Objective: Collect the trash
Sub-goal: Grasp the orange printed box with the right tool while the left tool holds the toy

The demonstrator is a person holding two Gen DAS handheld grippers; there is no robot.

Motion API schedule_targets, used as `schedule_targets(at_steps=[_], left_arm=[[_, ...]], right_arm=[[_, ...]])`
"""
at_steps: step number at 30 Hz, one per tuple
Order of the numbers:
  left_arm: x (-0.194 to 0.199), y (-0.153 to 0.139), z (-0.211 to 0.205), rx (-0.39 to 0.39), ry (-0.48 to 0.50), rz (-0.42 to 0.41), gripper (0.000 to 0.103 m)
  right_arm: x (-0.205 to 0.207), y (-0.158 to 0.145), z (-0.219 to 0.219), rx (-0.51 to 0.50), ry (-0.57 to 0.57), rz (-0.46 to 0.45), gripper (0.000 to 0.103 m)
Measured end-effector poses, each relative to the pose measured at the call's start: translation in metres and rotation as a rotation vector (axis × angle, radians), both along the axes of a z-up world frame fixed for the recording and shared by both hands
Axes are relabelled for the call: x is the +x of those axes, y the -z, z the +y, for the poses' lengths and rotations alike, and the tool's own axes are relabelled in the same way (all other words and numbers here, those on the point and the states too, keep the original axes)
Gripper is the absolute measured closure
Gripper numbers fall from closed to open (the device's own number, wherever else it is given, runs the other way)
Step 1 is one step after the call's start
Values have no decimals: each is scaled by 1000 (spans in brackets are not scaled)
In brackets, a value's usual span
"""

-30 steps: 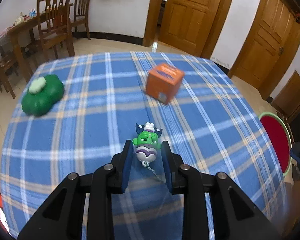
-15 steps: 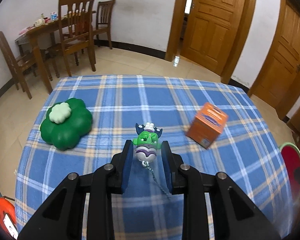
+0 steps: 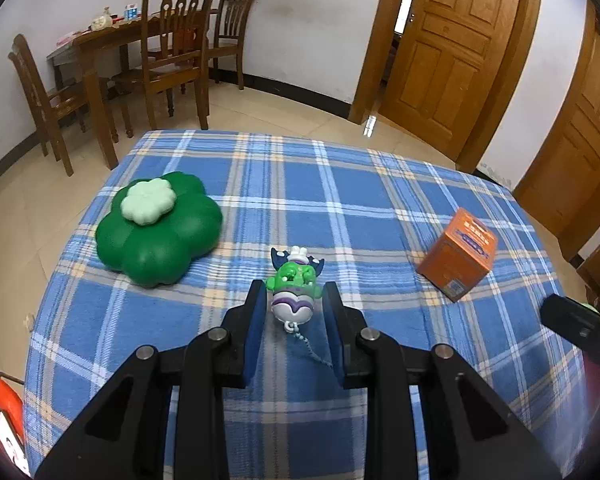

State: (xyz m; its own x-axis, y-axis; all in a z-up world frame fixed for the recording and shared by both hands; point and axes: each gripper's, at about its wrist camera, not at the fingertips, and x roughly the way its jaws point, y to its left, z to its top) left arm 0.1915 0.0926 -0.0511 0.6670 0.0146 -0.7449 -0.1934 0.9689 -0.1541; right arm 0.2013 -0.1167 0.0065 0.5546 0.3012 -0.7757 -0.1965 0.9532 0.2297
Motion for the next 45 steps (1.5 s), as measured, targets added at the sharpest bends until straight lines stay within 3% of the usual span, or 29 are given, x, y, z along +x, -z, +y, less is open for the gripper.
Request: schedule_targets(at_steps=[8, 23, 27, 28, 29, 30, 45], left_arm=[[0, 3, 10, -22, -27, 6, 74], [2, 9, 9, -32, -23, 23, 74], [0, 8, 6, -30, -8, 18, 74], [0, 7, 6, -31, -5, 15, 74], [-1, 7, 6, -33, -4, 14, 74], [-1, 6, 6, -35, -3, 12, 74], [-5, 3, 7, -49, -2, -3, 74]], right_arm=[[26, 16, 35, -87, -46, -21, 24], [59, 32, 63, -136, -115, -61, 24], [64, 38, 62, -110, -114, -41, 24], [64, 40, 61, -93, -109, -39, 26], [64, 40, 59, -75, -108, -36, 39], [65, 41, 59, -65, -109, -28, 40], [32, 14, 27, -3, -57, -90, 41]])
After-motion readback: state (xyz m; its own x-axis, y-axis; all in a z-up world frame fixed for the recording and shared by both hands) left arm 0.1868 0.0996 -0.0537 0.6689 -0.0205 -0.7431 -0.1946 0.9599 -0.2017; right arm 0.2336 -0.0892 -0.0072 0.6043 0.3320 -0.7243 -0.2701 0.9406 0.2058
